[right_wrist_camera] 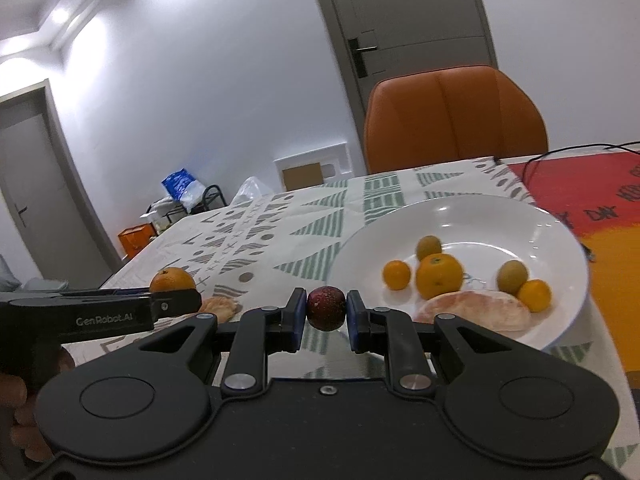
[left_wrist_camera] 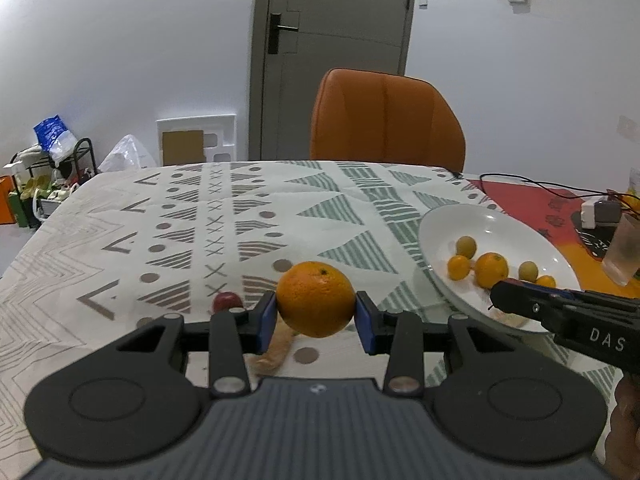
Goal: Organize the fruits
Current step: 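Carry the orange and the red plum over the white bowl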
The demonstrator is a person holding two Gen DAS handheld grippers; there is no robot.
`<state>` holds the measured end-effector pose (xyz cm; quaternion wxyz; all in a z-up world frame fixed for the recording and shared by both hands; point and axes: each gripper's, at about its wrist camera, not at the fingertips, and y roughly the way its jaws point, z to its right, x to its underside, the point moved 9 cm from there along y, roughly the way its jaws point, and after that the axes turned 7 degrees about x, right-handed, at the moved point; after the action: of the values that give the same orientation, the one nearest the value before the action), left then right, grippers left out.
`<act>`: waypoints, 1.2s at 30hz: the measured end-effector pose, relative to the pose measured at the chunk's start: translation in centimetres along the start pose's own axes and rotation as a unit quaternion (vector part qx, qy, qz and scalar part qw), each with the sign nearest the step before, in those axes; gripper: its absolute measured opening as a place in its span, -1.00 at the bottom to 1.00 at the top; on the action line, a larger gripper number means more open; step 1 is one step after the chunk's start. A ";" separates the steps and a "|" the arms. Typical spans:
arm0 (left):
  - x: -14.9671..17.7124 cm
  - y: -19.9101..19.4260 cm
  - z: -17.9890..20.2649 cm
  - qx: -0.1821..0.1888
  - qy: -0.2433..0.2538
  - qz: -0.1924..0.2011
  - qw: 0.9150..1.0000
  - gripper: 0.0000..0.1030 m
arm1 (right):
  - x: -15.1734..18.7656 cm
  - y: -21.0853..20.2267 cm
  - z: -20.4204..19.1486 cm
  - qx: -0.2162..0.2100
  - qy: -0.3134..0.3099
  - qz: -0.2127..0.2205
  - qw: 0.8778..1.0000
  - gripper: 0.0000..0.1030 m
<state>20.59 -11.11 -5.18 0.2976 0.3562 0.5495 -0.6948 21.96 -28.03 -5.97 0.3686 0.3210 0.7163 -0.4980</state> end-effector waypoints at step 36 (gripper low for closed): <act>-1.4 5.7 7.2 0.055 0.029 -0.013 0.998 -0.22 | -1.4 1.5 8.8 0.079 0.040 0.010 0.996 -0.61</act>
<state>24.81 -19.31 -6.12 0.2523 0.3844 0.5233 -0.7175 25.75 -36.10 -7.48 0.3182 0.3764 0.6856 -0.5358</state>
